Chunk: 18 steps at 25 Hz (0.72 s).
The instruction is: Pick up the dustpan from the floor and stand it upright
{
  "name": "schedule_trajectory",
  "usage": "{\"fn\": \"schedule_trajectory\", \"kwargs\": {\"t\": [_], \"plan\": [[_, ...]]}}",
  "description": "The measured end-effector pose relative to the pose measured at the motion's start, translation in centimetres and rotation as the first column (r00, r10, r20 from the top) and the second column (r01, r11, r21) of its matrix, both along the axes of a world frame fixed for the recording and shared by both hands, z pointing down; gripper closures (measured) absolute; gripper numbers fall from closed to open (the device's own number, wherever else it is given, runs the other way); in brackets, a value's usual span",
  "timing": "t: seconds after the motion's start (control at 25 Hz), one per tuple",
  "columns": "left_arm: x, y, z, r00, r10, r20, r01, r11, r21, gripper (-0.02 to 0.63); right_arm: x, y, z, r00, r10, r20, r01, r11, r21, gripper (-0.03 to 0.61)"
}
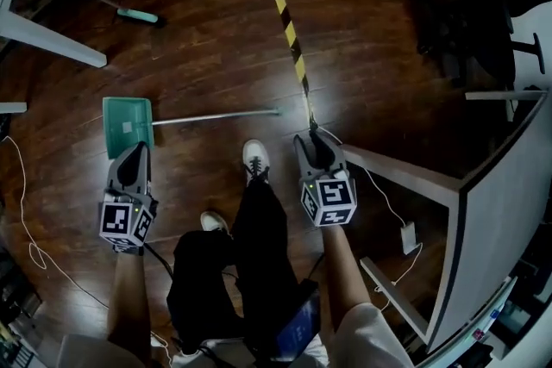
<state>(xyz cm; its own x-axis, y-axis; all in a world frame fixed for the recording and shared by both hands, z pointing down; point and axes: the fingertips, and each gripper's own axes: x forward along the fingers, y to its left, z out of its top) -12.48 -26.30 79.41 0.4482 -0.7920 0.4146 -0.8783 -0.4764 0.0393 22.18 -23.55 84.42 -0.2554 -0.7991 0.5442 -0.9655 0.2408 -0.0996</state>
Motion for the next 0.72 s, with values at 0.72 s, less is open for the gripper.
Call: {"fn": "schedule_trajectory", "kwargs": {"t": [0.72], "plan": [[0.3, -9.3, 21.8, 0.996, 0.051, 0.075, -0.053, 0.998, 0.021, 0.609, 3.7, -3.1, 35.1, 0.978, -0.072, -0.194, 0.034, 0.981, -0.19, 0.408]]}}
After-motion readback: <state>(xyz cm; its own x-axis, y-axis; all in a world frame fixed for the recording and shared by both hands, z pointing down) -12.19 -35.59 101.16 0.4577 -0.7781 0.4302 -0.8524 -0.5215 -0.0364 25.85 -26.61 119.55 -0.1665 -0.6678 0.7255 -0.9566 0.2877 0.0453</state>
